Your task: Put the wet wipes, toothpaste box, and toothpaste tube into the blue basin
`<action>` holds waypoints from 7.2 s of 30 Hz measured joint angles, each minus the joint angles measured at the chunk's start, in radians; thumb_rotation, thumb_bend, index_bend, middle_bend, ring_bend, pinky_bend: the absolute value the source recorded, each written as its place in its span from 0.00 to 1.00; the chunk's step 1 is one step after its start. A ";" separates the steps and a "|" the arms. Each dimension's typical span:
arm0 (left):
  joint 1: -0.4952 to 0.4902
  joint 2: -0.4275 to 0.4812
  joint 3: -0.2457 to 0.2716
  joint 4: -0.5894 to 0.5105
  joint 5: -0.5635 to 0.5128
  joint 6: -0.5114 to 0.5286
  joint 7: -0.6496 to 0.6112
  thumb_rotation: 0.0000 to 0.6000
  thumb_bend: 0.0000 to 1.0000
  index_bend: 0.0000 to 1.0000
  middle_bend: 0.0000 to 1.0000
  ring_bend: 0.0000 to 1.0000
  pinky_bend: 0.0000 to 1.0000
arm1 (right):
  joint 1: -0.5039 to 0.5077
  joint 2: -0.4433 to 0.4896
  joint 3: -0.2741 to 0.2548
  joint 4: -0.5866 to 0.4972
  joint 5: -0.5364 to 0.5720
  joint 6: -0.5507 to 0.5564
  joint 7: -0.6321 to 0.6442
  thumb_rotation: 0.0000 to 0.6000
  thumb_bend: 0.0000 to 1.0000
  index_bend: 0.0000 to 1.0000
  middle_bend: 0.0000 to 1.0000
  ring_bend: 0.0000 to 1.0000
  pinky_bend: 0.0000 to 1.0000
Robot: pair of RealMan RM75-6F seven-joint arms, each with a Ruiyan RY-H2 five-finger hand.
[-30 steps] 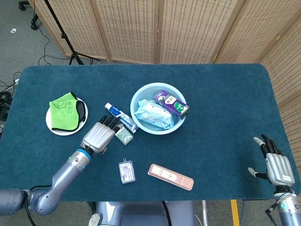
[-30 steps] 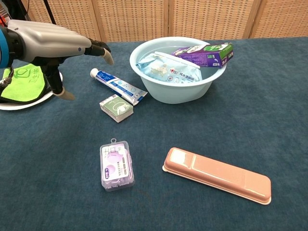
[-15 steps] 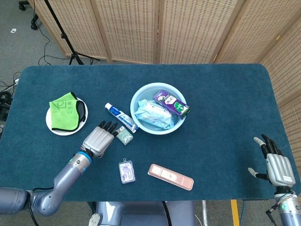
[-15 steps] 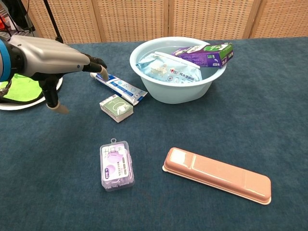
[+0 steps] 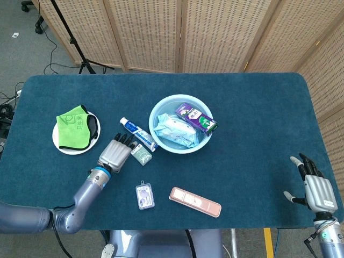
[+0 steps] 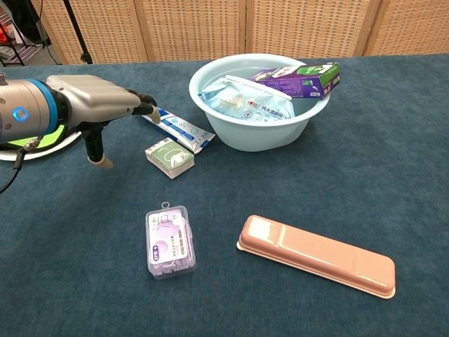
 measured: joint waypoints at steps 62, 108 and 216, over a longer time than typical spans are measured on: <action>0.013 -0.287 -0.029 0.289 0.098 -0.007 0.013 1.00 0.35 0.51 0.48 0.17 0.15 | -0.001 0.009 0.006 0.003 0.003 -0.004 0.038 1.00 0.21 0.13 0.03 0.00 0.20; 0.040 -0.024 -0.169 0.018 0.184 0.110 -0.002 1.00 0.38 0.67 0.53 0.22 0.22 | -0.006 0.013 -0.001 -0.013 -0.011 0.006 0.034 1.00 0.21 0.13 0.03 0.00 0.20; 0.711 0.235 0.157 -0.127 0.781 0.613 -0.412 1.00 0.24 0.06 0.00 0.00 0.01 | -0.023 -0.021 -0.036 -0.049 -0.116 0.102 -0.168 1.00 0.21 0.13 0.03 0.00 0.19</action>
